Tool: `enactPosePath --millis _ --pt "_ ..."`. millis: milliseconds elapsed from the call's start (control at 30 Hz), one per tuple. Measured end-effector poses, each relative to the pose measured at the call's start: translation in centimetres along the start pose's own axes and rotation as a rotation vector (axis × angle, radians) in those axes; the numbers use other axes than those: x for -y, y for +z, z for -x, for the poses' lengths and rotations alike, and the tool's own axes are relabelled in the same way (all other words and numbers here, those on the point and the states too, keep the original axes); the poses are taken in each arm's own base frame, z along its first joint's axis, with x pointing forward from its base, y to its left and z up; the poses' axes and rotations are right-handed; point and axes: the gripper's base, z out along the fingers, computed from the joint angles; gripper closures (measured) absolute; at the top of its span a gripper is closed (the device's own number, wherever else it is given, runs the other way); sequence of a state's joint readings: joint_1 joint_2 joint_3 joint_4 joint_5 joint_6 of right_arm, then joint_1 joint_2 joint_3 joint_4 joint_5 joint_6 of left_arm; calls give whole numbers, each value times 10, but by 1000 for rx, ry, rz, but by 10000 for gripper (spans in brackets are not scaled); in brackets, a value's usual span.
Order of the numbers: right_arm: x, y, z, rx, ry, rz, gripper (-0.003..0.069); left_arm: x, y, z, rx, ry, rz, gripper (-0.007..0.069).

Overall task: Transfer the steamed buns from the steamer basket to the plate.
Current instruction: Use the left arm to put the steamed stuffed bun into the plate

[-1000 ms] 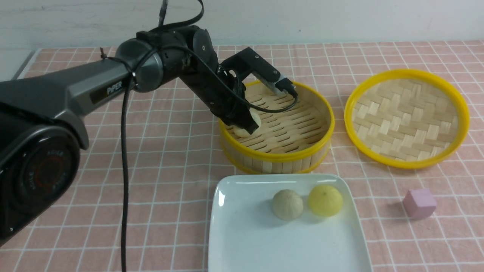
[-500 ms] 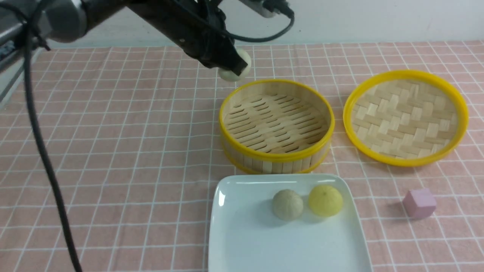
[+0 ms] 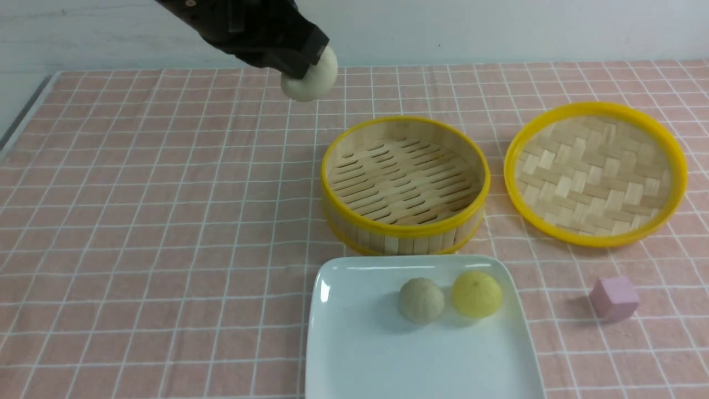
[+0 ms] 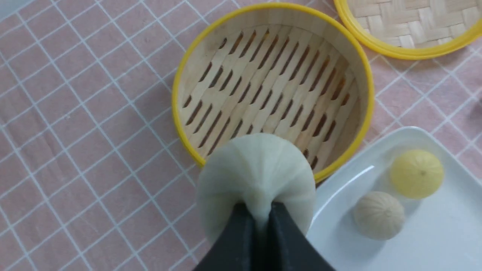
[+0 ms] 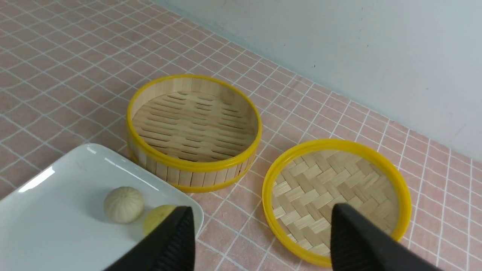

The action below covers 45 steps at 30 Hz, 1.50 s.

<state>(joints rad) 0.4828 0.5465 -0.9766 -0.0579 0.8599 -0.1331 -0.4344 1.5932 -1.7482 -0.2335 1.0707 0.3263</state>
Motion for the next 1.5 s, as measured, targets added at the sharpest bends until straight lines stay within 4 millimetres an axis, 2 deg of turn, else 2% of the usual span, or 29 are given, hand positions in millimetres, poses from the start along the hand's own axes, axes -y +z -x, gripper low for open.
enactPosePath --millis 200,333,400,467,533,567,700,767,800,900,933,1000,1167,1200,1233,1500 --pt "0 0 0 0 0 0 182 14 -10 -24 -11 -54 -77 597" --pt "0 0 0 1 0 0 182 19 -3 -47 41 -73 -82 597" --pt "0 0 0 1 0 0 182 19 1 -51 70 -80 -81 597" --pt "0 0 0 1 0 0 182 20 12 -63 94 -100 -84 597" --pt "0 0 0 1 4 1 182 21 33 -81 122 -127 -95 597" --pt "0 0 0 1 4 1 182 21 34 -82 131 -128 -96 597" --pt "-2 0 0 5 24 23 182 26 61 -117 129 -151 -130 597" --pt "-3 0 1 6 28 28 182 27 68 -126 128 -173 -141 597" --pt "-3 0 1 7 30 31 182 29 77 -140 130 -177 -153 597" --pt "-3 0 1 9 31 31 182 31 90 -158 132 -193 -165 597" --pt "-3 0 1 9 31 31 182 31 90 -157 138 -190 -165 597" --pt "-3 0 1 10 32 32 182 31 102 -169 145 -189 -168 597" --pt "-4 0 1 14 41 42 182 29 127 -182 119 -217 -168 597" --pt "-4 0 1 14 41 42 182 29 127 -182 120 -215 -169 597" --pt "-4 0 1 14 47 48 182 28 136 -187 95 -215 -178 597" --pt "-6 0 2 19 66 70 182 30 173 -212 -33 -252 -233 597"
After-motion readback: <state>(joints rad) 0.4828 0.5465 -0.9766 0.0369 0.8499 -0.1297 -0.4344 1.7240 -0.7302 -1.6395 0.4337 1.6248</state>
